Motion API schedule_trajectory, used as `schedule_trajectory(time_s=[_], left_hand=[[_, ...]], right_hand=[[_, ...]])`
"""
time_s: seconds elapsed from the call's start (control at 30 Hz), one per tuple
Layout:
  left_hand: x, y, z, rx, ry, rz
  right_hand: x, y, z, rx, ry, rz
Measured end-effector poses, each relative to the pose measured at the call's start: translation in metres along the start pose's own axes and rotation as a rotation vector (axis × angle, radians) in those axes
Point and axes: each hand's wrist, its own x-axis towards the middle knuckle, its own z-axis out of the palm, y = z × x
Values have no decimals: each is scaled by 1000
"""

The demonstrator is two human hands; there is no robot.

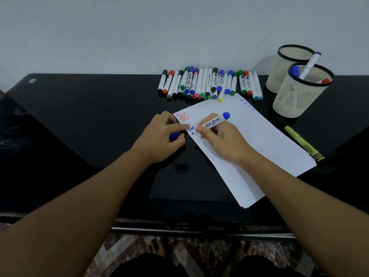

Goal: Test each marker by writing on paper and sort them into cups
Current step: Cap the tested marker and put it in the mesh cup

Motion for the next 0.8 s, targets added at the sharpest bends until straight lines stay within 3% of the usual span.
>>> schedule_trajectory(time_s=[0.27, 0.4, 0.8], left_hand=[[0, 0, 0, 5, 8, 4], [0, 0, 0, 2, 12, -1], [0, 0, 1, -6, 12, -5]], right_hand=[[1, 1, 1, -78, -29, -8], [2, 0, 1, -109, 32, 38], [-5, -4, -3, -56, -17, 27]])
